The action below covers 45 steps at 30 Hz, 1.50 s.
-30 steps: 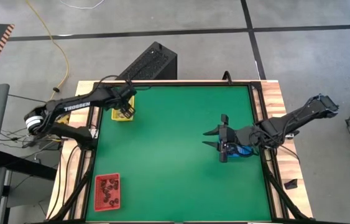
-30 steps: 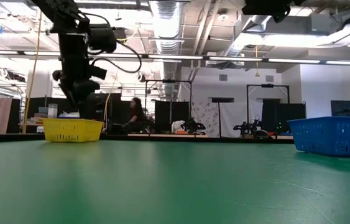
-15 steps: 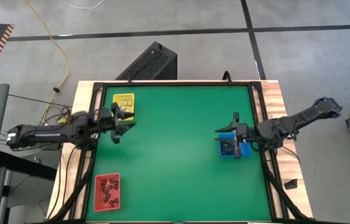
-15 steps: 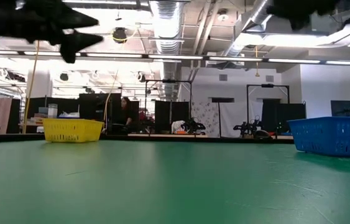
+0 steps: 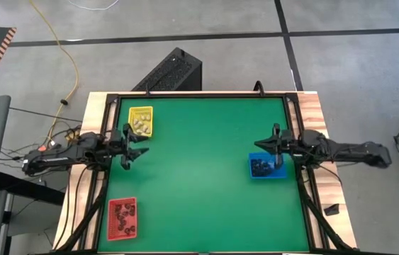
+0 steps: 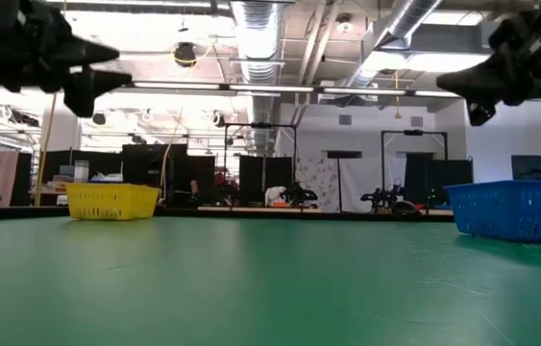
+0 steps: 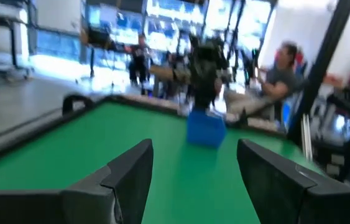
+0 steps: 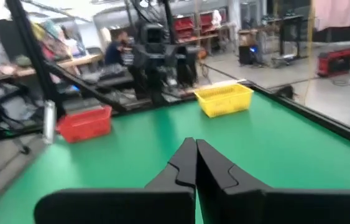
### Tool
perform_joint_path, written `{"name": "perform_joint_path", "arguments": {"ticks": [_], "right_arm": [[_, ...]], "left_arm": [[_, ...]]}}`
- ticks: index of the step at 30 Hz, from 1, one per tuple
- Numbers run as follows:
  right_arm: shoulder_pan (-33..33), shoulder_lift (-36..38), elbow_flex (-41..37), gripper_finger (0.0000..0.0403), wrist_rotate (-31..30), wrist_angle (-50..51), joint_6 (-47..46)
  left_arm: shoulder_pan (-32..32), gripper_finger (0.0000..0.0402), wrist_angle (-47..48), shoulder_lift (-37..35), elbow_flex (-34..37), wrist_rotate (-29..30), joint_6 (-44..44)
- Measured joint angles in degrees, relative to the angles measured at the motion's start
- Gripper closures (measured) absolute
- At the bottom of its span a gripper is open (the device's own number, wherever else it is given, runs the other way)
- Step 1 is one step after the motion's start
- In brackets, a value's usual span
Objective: Sort Halloween decoration
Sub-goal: Return to Home Position
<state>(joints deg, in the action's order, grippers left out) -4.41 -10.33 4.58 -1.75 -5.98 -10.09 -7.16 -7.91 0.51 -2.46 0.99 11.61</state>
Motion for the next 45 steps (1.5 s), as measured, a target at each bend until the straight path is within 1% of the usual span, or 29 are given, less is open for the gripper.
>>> {"name": "perform_joint_path", "arguments": {"ticks": [3, 6, 7, 9, 12, 13, 17, 20, 45], "right_arm": [[-2.79, 5.92, -2.77, 0.0379, 1.05, 4.38, 0.40], [-4.66, 10.30, -4.04, 0.0384, 3.12, 4.18, 0.85], [-4.78, 10.32, -4.04, 0.0384, 4.90, 3.25, 0.71], [-5.13, 10.20, -4.04, 0.0378, 6.36, 3.34, 0.77], [-5.13, 10.01, -4.04, 0.0357, 4.64, 4.03, 0.89], [-5.11, 9.46, -4.02, 0.0349, 4.56, 4.37, 0.90], [-5.02, 8.33, -4.02, 0.0330, 4.57, 4.69, 0.94], [-5.02, 8.19, -4.02, 0.0328, 4.53, 4.77, 0.98], [-5.02, 8.02, -4.06, 0.0326, 4.56, 5.07, 1.05]], "left_arm": [[0.00, 0.0178, 1.49, -0.02, 1.80, -1.01, -0.56], [0.00, 0.0178, 2.51, -0.23, 1.84, -0.88, -1.51], [0.01, 0.0178, 2.77, -0.08, 1.84, -1.19, -1.87], [0.02, 0.0178, 3.33, -0.17, 1.84, -2.96, -1.94], [0.05, 0.0178, 4.67, -0.16, 1.86, -4.10, -2.32], [0.05, 0.0178, 6.25, -0.15, 1.86, -3.70, -2.25], [0.05, 0.0178, 5.89, 0.33, 1.88, -0.44, -1.44], [0.03, 0.0178, 6.08, 0.37, 1.88, 0.94, -1.47], [0.02, 0.0178, 6.02, 0.35, 2.03, 1.17, -1.32]]}}
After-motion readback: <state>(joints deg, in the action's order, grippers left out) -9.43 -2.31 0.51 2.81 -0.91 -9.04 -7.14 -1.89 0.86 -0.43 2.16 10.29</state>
